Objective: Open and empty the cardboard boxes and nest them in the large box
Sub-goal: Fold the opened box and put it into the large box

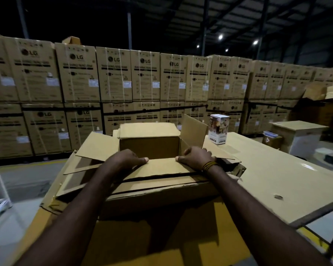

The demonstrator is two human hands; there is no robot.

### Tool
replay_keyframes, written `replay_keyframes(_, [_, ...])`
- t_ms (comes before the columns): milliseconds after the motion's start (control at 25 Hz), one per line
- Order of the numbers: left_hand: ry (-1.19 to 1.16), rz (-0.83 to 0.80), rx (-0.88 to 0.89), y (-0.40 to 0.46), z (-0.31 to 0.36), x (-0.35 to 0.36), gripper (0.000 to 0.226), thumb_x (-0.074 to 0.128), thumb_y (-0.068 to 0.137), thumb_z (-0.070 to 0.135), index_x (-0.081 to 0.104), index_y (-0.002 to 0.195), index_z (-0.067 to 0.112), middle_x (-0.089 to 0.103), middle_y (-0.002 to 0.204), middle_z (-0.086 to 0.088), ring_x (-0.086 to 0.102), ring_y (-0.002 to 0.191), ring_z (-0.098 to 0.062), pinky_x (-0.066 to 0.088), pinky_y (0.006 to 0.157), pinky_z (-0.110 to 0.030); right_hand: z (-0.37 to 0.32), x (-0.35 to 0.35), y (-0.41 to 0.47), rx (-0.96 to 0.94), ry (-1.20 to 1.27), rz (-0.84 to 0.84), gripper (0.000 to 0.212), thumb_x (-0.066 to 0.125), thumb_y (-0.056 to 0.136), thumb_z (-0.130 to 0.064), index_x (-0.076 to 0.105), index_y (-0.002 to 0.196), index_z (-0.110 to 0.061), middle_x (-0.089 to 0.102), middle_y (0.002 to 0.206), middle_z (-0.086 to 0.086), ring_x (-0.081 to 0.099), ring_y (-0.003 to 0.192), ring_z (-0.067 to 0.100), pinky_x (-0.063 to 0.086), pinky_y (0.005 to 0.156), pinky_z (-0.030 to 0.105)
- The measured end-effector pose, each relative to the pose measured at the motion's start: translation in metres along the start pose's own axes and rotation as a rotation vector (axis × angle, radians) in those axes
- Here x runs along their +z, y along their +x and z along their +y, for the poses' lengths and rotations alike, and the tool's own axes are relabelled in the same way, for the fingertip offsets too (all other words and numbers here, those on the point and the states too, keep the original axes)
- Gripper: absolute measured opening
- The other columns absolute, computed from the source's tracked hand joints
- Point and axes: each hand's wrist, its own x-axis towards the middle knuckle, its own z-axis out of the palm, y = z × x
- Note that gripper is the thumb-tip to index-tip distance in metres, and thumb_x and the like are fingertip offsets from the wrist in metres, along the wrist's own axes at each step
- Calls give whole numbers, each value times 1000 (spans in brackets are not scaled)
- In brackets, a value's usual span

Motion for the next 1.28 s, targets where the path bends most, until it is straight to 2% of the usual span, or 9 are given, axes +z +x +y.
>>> replay_keyframes(240, [163, -74, -73, 10, 11, -11, 59, 57, 88, 63, 67, 117, 13, 63, 121, -7, 57, 96, -22, 46, 76, -36, 14, -16, 3, 67, 22, -3, 69, 64, 79, -67, 53, 133, -25, 54, 135, 11, 48, 124, 33, 40, 103, 52])
replay_keyframes(360, [229, -44, -41, 9, 23, -20, 64, 54, 90, 63, 60, 130, 13, 52, 141, -10, 51, 124, -29, 44, 95, -43, 17, -21, 0, 62, 92, 106, 67, 61, 82, -67, 53, 135, -26, 57, 132, 9, 52, 120, 32, 40, 101, 52])
replay_keyframes(440, [214, -38, -12, 7, 35, -23, 59, 53, 90, 63, 64, 124, 15, 56, 137, -10, 52, 122, -28, 42, 100, -45, 15, -24, -4, 23, 128, 246, 59, 57, 86, -66, 56, 132, -30, 60, 130, 7, 54, 118, 30, 41, 99, 50])
replay_keyframes(520, [173, -20, 26, 5, 43, -21, 52, 50, 93, 60, 67, 113, 15, 61, 118, -6, 56, 106, -23, 46, 93, -41, 10, -25, -7, -40, 179, 306, 49, 53, 91, -62, 62, 126, -29, 63, 125, 4, 57, 114, 27, 44, 97, 49])
replay_keyframes(640, [154, 110, 113, 7, 52, -10, 50, 43, 98, 55, 63, 115, 12, 56, 99, -2, 53, 91, -18, 44, 84, -37, 3, -17, -6, -120, 228, 225, 45, 46, 97, -57, 67, 116, -22, 68, 110, 4, 61, 99, 22, 50, 92, 45])
replay_keyframes(800, [181, 74, 100, 13, 46, 13, 51, 39, 98, 60, 65, 104, 17, 63, 104, -7, 58, 94, -20, 49, 91, -41, 3, -1, -8, -167, 176, 81, 41, 44, 99, -55, 68, 112, -25, 66, 101, -2, 59, 104, 22, 45, 98, 52])
replay_keyframes(920, [212, -49, 36, 18, 32, 29, 62, 36, 95, 66, 62, 122, 16, 58, 128, -11, 54, 107, -24, 43, 87, -38, 5, 4, -10, -158, 36, -42, 41, 44, 99, -55, 67, 118, -26, 67, 113, -1, 58, 110, 22, 43, 101, 53])
replay_keyframes(1040, [214, -110, -34, 19, 29, 31, 71, 33, 95, 67, 52, 138, 14, 45, 148, -12, 44, 132, -32, 37, 99, -45, 6, 3, -12, -158, -59, -73, 42, 43, 99, -53, 64, 125, -27, 64, 127, 1, 55, 119, 23, 40, 105, 52])
replay_keyframes(1280, [282, -21, 38, 14, 49, 40, 56, 43, 97, 56, 52, 138, 18, 52, 138, -10, 50, 124, -29, 43, 100, -43, 17, 1, -16, -228, -57, 6, 37, 50, 98, -49, 64, 124, -28, 61, 131, 2, 53, 121, 23, 42, 103, 49])
